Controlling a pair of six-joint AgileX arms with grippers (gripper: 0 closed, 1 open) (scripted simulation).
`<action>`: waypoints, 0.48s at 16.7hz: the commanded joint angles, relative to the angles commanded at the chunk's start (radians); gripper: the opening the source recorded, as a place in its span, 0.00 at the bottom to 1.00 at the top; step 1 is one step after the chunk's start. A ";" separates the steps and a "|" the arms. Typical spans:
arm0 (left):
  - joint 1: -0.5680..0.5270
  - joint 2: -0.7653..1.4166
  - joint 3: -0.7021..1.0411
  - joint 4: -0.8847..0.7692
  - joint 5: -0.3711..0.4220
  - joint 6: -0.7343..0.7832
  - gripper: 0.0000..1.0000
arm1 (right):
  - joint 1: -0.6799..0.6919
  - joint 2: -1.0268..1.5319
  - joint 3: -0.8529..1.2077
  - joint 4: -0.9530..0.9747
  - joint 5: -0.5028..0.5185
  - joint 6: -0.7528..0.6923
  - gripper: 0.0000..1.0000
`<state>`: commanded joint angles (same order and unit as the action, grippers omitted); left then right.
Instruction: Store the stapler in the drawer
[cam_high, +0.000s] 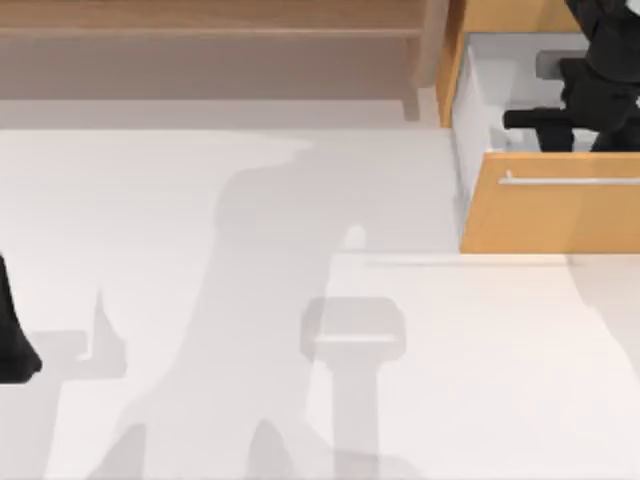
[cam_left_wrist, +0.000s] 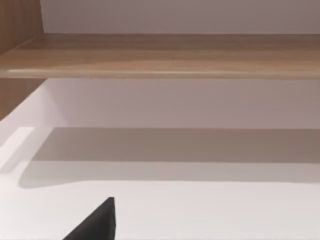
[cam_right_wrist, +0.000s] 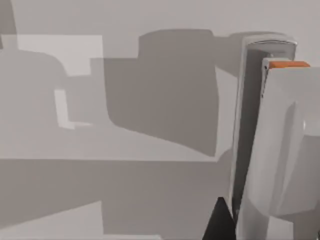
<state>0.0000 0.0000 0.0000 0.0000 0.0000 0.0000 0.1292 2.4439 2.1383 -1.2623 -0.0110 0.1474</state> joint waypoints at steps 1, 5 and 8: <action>0.000 0.000 0.000 0.000 0.000 0.000 1.00 | 0.000 0.000 0.000 0.000 0.000 0.000 0.68; 0.000 0.000 0.000 0.000 0.000 0.000 1.00 | 0.000 0.000 0.000 0.000 0.000 0.000 0.98; 0.000 0.000 0.000 0.000 0.000 0.000 1.00 | 0.000 0.000 0.000 0.000 0.000 0.000 1.00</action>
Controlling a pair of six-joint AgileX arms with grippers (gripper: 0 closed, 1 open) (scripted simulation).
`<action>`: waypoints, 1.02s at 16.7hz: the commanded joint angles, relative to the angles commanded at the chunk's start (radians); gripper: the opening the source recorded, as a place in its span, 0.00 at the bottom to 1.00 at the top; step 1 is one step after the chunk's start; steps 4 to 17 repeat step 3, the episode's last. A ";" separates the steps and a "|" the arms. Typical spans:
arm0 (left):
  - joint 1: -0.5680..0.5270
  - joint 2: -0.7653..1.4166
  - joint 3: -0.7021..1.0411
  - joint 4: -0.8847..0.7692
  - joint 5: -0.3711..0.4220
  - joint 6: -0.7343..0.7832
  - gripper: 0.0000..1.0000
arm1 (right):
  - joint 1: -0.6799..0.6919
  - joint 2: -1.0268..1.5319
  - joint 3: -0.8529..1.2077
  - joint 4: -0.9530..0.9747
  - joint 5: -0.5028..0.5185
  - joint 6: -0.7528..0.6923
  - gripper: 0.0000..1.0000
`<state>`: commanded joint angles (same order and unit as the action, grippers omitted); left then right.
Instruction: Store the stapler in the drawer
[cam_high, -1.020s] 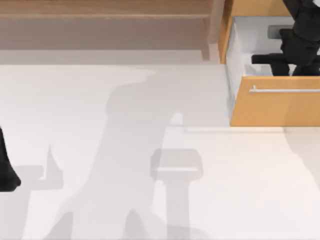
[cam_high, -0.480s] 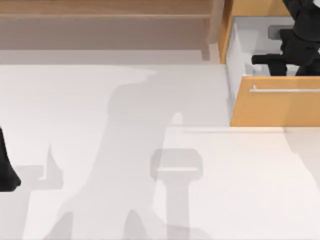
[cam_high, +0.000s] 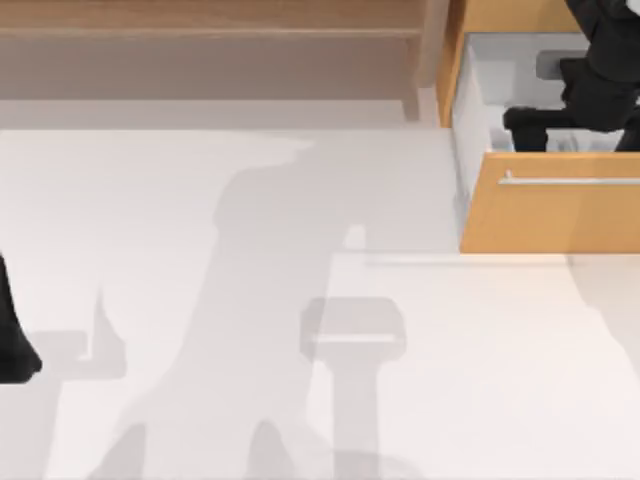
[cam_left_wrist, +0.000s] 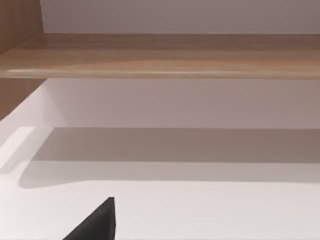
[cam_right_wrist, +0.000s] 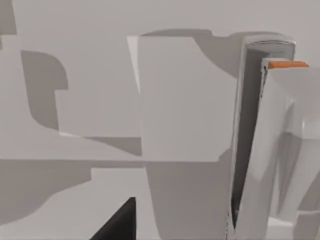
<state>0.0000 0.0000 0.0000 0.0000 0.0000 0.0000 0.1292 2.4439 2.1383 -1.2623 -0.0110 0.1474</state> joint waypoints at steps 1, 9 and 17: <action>0.000 0.000 0.000 0.000 0.000 0.000 1.00 | 0.000 0.000 0.000 0.000 0.000 0.000 1.00; 0.000 0.000 0.000 0.000 0.000 0.000 1.00 | 0.000 0.000 0.000 0.000 0.000 0.000 1.00; 0.000 0.000 0.000 0.000 0.000 0.000 1.00 | 0.000 0.000 0.000 0.000 0.000 0.000 1.00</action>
